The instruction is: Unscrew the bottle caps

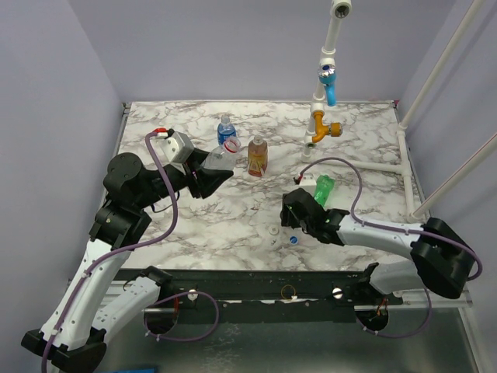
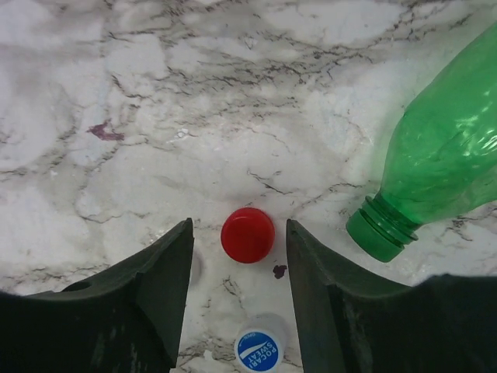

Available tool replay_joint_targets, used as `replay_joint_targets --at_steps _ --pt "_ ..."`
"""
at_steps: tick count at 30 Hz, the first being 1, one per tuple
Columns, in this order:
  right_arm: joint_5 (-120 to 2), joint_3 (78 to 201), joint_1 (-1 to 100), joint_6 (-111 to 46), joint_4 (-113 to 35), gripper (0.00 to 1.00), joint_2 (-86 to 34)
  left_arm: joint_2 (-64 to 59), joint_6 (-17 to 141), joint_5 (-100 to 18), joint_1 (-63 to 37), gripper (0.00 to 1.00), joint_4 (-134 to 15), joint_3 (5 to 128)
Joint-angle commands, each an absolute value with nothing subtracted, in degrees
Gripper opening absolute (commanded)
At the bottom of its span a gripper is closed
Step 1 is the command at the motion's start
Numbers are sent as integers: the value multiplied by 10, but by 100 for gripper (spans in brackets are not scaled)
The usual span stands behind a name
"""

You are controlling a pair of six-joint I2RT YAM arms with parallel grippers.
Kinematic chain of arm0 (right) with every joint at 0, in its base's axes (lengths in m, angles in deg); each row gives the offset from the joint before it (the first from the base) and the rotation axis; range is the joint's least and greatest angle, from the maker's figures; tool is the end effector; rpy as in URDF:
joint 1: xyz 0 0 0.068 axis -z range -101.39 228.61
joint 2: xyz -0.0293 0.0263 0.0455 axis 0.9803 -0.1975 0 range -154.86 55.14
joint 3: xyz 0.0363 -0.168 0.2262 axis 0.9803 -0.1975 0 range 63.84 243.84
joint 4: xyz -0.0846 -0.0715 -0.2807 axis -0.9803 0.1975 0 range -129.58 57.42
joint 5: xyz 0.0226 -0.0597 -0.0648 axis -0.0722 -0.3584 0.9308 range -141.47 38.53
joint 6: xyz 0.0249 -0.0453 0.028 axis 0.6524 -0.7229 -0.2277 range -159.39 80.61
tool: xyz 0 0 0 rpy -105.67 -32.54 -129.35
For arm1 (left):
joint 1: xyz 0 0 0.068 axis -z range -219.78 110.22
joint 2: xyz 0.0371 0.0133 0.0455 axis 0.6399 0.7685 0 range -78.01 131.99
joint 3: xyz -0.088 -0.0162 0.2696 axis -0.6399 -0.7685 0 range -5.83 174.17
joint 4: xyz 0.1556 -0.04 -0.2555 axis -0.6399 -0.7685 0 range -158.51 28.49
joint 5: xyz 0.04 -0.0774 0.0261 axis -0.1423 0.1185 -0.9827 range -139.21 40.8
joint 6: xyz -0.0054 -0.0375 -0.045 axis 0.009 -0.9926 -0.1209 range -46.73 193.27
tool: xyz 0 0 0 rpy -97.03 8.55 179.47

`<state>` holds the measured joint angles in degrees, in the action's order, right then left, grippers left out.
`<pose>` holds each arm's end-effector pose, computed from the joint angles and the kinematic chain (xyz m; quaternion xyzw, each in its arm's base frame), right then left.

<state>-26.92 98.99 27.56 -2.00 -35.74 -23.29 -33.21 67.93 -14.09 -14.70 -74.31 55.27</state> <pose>0.1974 0.2160 0.1475 -0.0310 0.9123 0.1072 0.3940 0.1639 -0.1036 0.4527 0.3284 0.6059 -0.3816 0.6159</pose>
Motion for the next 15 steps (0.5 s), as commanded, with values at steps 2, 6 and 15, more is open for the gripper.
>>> replay_joint_targets --at_steps 2,6,15 --pt "-276 1029 273 -53 -297 58 -155 -334 671 -125 -149 0 -729 560" --pt "-290 1070 267 -75 -267 59 -89 -335 669 -124 -149 0 -728 560" --pt "-520 1267 261 -163 -339 99 10 -332 669 -120 -149 0 -727 557"
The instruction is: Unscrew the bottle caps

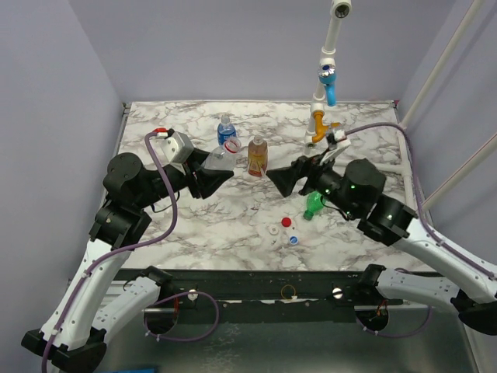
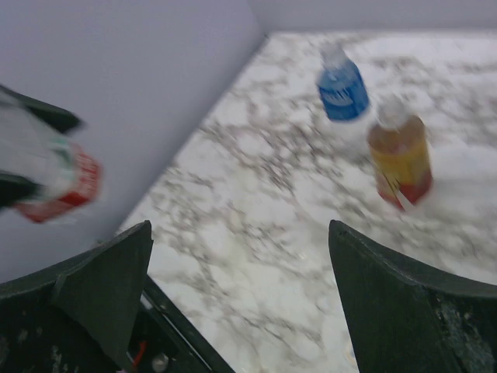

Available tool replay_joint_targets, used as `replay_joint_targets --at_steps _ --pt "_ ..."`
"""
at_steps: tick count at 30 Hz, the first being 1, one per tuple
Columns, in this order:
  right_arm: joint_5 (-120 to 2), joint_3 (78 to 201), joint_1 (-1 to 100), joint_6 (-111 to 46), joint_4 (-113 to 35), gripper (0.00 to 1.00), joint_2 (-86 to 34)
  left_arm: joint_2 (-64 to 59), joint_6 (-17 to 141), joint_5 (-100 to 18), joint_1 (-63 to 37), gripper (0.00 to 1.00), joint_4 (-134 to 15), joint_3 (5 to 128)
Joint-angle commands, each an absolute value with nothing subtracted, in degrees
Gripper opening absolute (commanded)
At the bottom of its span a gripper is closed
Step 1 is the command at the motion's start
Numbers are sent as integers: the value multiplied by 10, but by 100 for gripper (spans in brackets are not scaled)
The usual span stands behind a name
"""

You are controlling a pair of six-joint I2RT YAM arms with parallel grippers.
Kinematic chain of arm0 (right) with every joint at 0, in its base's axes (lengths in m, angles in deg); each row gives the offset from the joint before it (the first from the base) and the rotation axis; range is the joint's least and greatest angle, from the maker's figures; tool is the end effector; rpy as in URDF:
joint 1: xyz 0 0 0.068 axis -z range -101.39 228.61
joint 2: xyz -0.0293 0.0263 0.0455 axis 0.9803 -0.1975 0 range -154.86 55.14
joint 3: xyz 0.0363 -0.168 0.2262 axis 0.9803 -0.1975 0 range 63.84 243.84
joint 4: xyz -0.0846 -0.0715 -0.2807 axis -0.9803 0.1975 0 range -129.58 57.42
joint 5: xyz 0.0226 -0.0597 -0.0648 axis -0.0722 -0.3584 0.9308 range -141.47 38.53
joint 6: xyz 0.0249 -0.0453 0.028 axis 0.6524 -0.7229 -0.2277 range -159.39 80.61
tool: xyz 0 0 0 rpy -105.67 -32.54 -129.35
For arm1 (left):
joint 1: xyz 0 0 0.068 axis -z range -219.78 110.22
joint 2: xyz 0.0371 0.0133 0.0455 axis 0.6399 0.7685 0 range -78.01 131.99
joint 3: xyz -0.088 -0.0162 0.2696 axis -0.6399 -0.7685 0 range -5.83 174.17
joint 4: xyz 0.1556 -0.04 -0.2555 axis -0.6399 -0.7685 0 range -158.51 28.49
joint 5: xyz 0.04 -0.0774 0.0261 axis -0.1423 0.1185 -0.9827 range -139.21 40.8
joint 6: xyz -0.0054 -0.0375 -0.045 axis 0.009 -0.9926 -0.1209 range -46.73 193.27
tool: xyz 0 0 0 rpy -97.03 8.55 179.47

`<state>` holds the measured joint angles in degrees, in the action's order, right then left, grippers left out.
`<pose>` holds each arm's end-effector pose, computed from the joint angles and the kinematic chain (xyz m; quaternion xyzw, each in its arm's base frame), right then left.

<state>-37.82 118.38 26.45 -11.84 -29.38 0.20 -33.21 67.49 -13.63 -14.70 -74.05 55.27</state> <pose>0.1694 0.2016 0.3760 -0.0886 0.7626 0.3362 0.5455 0.1636 -0.1038 0.4531 0.3289 0.6043 -0.3862 0.6145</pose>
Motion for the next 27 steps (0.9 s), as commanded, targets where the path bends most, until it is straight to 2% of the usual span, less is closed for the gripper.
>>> replay_joint_targets --at_steps 1,7,14,17,21,27 --pt "-559 1286 261 -165 -351 100 3 -331 669 -118 -149 0 -727 556" --pt "-667 1348 261 -153 -448 100 -57 -327 663 -101 -149 0 -727 558" --pt "-680 1403 261 -150 -503 99 -133 -319 659 -87 -149 0 -727 567" --pt "-678 1415 261 -144 -513 95 -153 -317 659 -85 -149 0 -726 568" --pt "-681 1417 261 -133 -526 82 -170 -315 657 -83 -149 0 -722 566" --pt "-699 1420 260 -113 -532 49 -197 -312 654 -87 -149 2 -715 563"
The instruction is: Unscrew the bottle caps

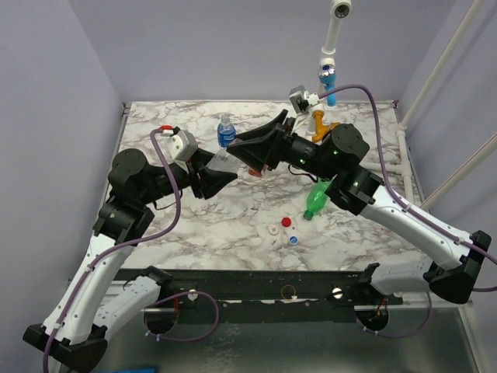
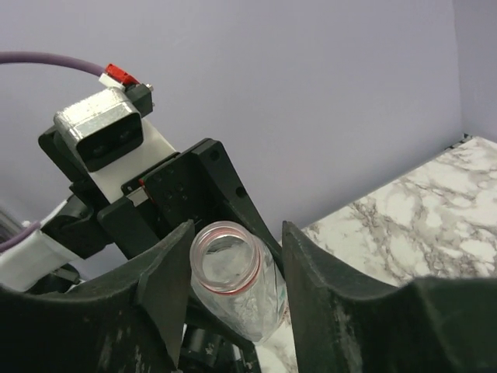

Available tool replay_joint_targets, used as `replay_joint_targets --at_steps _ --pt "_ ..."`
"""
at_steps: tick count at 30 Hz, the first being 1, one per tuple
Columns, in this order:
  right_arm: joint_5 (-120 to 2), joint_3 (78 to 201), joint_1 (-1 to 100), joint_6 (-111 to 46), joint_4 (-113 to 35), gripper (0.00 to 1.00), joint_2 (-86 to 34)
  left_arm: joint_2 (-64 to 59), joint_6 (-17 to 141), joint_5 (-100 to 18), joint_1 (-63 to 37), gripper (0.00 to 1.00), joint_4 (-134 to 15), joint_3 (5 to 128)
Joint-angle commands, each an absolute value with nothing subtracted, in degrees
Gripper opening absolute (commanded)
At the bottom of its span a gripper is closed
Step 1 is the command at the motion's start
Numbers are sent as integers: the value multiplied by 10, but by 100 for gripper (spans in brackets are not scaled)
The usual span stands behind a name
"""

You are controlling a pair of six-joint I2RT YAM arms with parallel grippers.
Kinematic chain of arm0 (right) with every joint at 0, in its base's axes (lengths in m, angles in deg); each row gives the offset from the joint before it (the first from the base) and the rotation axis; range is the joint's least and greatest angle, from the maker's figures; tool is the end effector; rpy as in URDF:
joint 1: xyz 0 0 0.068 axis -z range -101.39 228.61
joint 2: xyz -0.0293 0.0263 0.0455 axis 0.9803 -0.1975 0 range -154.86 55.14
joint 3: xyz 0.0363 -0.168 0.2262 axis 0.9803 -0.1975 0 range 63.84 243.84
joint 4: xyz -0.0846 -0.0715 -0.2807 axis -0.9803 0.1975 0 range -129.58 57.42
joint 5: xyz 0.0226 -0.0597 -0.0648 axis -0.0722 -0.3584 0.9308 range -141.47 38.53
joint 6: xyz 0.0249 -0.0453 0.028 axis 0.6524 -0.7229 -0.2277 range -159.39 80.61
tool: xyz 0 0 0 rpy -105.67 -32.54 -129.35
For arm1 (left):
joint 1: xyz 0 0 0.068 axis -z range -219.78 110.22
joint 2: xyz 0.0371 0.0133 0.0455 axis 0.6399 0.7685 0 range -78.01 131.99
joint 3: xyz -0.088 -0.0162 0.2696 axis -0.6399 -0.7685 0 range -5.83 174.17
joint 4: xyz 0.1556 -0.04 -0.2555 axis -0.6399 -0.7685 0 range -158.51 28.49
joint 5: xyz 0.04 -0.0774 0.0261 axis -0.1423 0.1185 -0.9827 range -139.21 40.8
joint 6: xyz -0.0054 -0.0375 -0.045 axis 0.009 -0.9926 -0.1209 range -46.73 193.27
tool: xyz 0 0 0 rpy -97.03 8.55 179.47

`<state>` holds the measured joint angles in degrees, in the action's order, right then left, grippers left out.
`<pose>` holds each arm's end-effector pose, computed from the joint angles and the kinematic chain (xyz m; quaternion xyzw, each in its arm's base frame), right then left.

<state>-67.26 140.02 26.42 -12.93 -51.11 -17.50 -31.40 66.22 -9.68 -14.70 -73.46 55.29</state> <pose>0.1945 0.2695 0.4843 -0.2404 0.5631 0.5628 0.5553 0.1705 -0.1096 0.4487 0.3432 0.6041 -0.4128 0.5890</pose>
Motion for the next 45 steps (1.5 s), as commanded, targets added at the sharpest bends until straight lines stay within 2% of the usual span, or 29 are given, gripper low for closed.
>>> replay_joint_targets --at_steps 1,5,6,7,8,9,18,28,45 --pt "-700 1421 260 -112 -529 45 -201 -312 654 -91 -149 4 -714 563" --pt "-688 1418 260 -116 -520 32 -206 -312 651 -115 -149 12 -710 562" --pt "-681 1418 260 -119 -516 28 -206 -313 650 -123 -149 25 -710 562" --pt "-675 1420 260 -125 -511 26 -205 -314 649 -132 -149 45 -709 560" --pt "-667 1422 260 -133 -501 23 -205 -316 647 -144 -149 74 -711 559" --pt "-658 1428 260 -143 -491 21 -206 -319 647 -156 -149 97 -714 558" --pt "-552 1448 261 -256 -379 13 -260 -378 691 -264 -149 99 -832 558" --pt "-473 1416 261 -316 -456 10 -361 -387 711 -446 -149 99 -954 618" --pt "-418 1382 273 -349 -622 9 -527 -399 697 -429 -150 99 -971 607"
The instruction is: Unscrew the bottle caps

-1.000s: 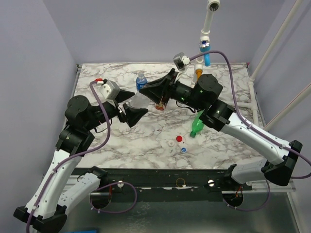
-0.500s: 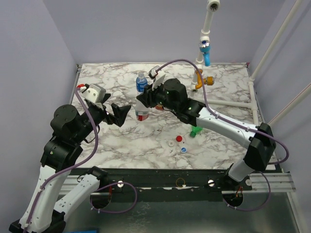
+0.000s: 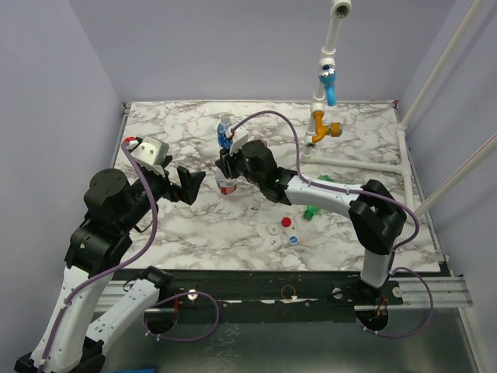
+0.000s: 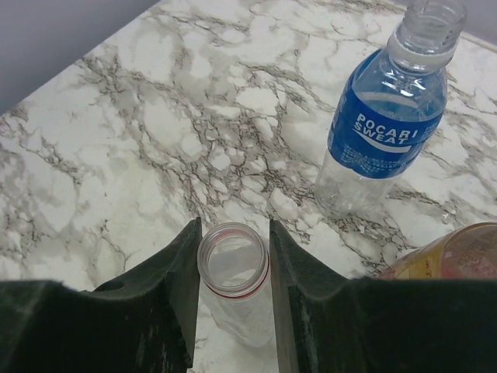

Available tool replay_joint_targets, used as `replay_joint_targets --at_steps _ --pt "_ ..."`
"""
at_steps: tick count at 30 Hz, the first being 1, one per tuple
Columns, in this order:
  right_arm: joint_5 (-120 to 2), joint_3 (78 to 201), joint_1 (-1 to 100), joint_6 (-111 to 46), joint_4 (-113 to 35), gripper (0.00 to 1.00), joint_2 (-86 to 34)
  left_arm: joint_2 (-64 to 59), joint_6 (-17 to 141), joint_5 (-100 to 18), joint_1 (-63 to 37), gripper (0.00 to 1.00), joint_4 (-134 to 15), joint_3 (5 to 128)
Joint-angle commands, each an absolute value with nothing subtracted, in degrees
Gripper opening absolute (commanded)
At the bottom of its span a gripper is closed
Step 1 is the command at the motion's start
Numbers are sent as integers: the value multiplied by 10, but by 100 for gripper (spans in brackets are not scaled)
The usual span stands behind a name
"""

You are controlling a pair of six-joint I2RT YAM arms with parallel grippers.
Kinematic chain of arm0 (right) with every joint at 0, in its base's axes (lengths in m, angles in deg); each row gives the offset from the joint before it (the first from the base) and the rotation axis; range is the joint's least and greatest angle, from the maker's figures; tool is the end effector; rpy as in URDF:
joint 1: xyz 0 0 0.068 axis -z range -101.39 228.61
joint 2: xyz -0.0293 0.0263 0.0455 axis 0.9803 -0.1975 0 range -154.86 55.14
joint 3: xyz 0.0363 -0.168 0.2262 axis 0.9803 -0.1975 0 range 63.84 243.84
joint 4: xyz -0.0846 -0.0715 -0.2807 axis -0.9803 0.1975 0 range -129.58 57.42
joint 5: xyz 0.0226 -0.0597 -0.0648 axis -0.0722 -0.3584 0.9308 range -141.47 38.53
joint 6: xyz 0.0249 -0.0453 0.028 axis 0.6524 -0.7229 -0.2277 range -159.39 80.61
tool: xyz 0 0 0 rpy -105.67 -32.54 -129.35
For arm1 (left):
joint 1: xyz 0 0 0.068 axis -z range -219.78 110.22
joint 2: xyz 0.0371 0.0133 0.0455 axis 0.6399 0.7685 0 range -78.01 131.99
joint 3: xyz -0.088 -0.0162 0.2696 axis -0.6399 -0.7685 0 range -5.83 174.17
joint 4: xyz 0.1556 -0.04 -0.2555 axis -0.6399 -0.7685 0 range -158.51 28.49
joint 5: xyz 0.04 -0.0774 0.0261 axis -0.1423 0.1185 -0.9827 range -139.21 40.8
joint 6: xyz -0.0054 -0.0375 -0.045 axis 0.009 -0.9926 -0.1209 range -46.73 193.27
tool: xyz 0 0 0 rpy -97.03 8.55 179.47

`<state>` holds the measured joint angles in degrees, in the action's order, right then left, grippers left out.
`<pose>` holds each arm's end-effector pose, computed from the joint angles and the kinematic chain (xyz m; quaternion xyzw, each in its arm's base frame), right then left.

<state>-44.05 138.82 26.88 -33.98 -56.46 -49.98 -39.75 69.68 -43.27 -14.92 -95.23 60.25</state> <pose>0.3041 0.3766 0.2605 -0.2708 0.7351 0.2517 0.5683 0.1305 -0.0652 0.4595 0.1709 0.7224 -0.2016 0.6390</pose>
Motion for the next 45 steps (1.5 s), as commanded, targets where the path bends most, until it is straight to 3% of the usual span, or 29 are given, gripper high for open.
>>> replay_joint_targets --at_steps 1,9,20,30,37,45 --pt "-417 1377 273 -351 -630 10 -531 -399 698 -426 -150 99 -972 608" --pt "-398 1337 273 -357 -670 17 -540 -398 699 -414 -151 99 -972 606" --pt "-397 1334 273 -349 -666 60 -533 -390 704 -396 -151 99 -968 611" --pt "-404 1342 273 -345 -650 77 -497 -390 706 -383 -151 99 -964 607" --pt "-407 1323 272 -318 -612 99 -425 -386 705 -376 -152 99 -964 611" --pt "-371 1194 245 -184 -438 100 -231 -382 706 -360 -152 99 -961 613"
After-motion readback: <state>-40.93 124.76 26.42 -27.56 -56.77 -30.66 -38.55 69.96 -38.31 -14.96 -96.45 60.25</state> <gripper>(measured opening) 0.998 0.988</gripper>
